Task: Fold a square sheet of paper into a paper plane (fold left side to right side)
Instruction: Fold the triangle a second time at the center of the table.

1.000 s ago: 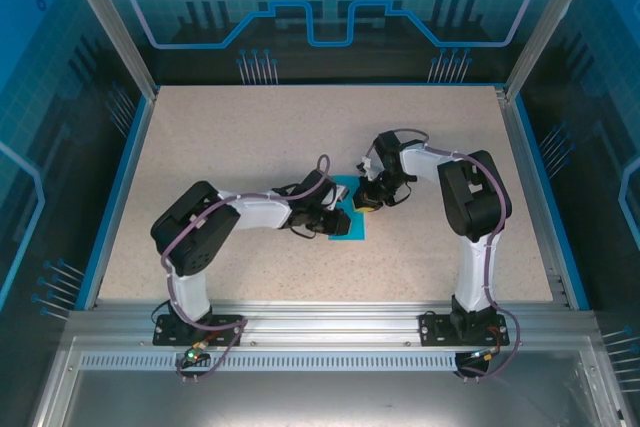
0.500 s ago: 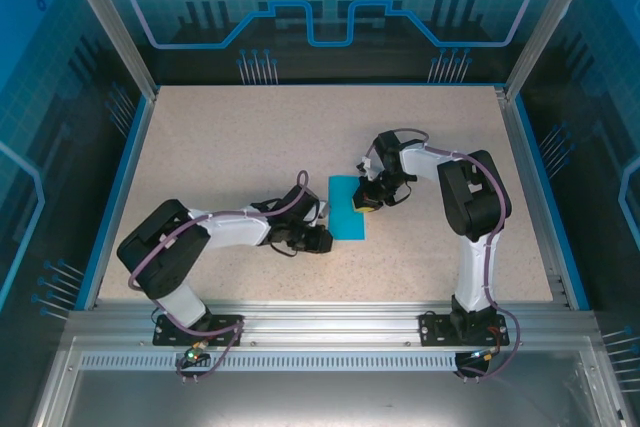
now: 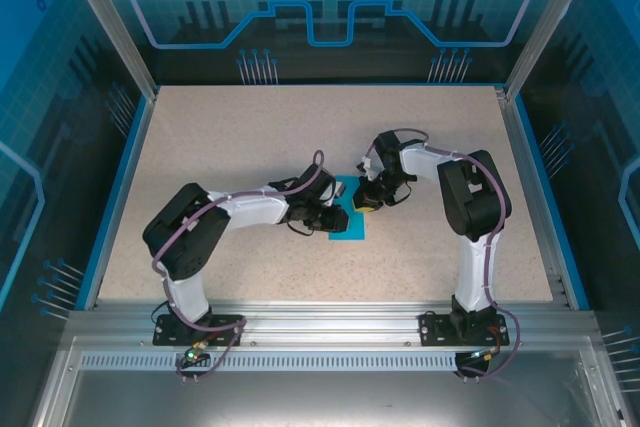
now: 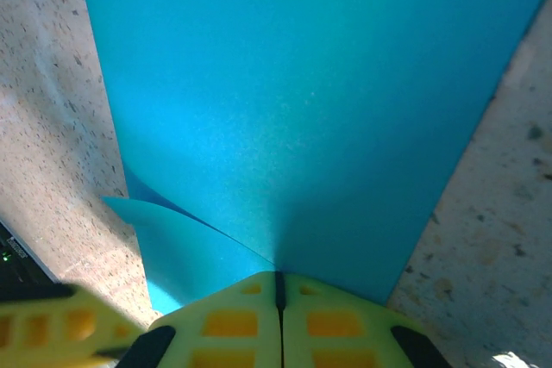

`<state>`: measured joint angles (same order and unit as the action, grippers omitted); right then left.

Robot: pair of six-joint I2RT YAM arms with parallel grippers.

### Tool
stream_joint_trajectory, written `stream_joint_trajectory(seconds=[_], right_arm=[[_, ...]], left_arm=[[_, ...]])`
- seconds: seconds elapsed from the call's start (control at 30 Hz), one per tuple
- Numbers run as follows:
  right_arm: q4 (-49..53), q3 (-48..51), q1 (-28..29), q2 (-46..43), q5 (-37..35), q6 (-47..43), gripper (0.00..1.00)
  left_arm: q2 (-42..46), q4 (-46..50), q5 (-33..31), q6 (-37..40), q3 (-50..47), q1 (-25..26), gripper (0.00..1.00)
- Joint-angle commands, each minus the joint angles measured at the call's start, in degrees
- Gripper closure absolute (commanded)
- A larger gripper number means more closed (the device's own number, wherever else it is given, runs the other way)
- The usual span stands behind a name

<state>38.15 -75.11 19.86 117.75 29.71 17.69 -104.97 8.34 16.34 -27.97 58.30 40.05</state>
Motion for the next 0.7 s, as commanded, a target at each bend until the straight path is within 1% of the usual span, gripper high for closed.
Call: stream_joint_trajectory(seconds=[0.0,0.1,0.23,0.33,0.5,0.67], right_arm=[[0.62,-0.86,-0.42,0.21,-0.96,-0.91,0.94],[0.70,-1.05,-0.43,-1.13,-0.04,-1.07,0.94],[0.19,1.85,-0.59,-7.97,1.32,-1.06,0.94],[1.73,2.51,-0.22,-10.06,3.39,-1.57,0.94],[0.52,2.73,2.27,-7.75,5.26,-0.06,0.94],[-0.73,1.98,4.78,-4.46,5.68,1.94,0.94]], left_arm=[[-1.28,-0.26,1.55,0.65,-1.14,-0.24,0.76],[-1.90,0.52,0.67,0.88,-1.94,-0.19,0.76],[-0.89,2.99,-2.35,1.57,-3.04,-0.07,0.76],[-0.88,2.83,-2.63,1.59,-3.72,-0.15,0.76],[-1.25,1.89,-2.61,0.97,-4.11,-0.14,0.76],[-1.39,2.09,-2.80,1.16,-3.65,0.02,0.77]])
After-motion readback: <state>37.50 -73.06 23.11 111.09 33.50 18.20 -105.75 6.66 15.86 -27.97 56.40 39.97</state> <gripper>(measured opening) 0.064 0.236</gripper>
